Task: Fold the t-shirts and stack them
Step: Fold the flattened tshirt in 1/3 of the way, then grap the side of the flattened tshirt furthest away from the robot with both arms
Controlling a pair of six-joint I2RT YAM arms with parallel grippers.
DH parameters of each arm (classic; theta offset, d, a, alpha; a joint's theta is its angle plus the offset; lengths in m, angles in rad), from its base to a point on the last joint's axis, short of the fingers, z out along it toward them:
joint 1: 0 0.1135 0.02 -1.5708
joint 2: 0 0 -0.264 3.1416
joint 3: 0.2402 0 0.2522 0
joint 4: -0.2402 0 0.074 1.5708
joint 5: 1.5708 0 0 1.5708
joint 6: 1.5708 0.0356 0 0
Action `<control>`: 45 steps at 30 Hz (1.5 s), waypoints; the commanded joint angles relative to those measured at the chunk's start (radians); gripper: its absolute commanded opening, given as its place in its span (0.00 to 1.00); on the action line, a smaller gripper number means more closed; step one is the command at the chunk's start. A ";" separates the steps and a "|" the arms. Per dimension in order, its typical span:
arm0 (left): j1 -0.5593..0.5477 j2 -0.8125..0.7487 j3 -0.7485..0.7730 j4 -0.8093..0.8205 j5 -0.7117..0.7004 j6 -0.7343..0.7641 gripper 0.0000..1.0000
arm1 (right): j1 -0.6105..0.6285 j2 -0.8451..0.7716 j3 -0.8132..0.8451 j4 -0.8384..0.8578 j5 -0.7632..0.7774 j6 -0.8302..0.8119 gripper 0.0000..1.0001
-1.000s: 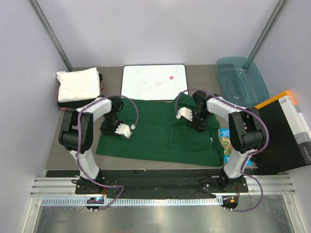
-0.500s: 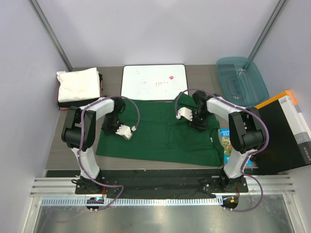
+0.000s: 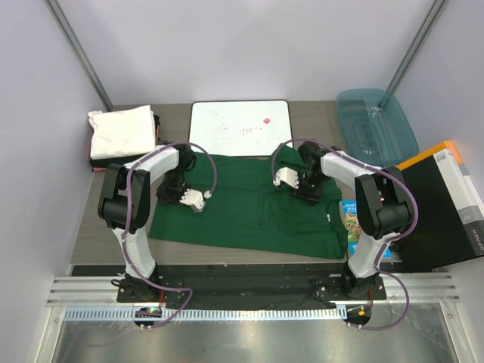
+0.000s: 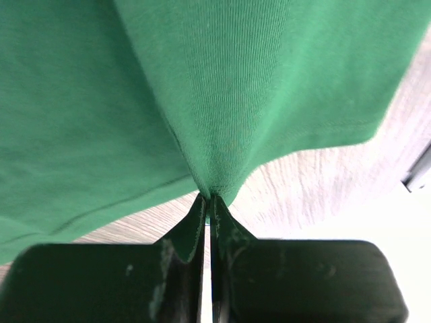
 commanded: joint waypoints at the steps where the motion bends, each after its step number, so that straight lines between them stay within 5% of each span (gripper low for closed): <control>1: 0.000 -0.033 0.008 -0.082 -0.076 -0.007 0.00 | 0.009 0.020 0.001 0.055 0.012 -0.015 0.44; 13: 0.000 0.014 -0.044 0.029 -0.150 -0.050 0.01 | 0.014 0.007 -0.011 0.058 0.023 -0.015 0.44; 17: 0.000 0.014 -0.043 0.035 -0.155 -0.050 0.36 | 0.014 0.003 -0.012 0.058 0.029 -0.015 0.44; 18: 0.001 0.013 -0.043 0.032 -0.156 -0.047 0.73 | 0.012 0.003 -0.012 0.058 0.031 -0.016 0.45; 19: 0.002 0.011 -0.040 0.030 -0.159 -0.047 1.00 | 0.012 0.000 -0.012 0.058 0.031 -0.015 0.47; 29: 0.005 -0.044 0.215 -0.103 -0.041 -0.103 1.00 | 0.012 -0.077 0.116 0.008 0.032 0.019 0.55; 35: 0.026 0.100 0.457 -0.073 0.095 -0.261 1.00 | -0.025 -0.056 0.294 0.121 -0.012 0.282 0.60; 40: 0.043 0.240 0.594 0.025 0.085 -0.330 0.77 | -0.106 0.073 0.380 0.334 0.038 0.563 0.65; 45: 0.043 0.315 0.623 0.153 0.048 -0.294 0.72 | -0.163 0.246 0.563 0.354 0.023 0.619 0.66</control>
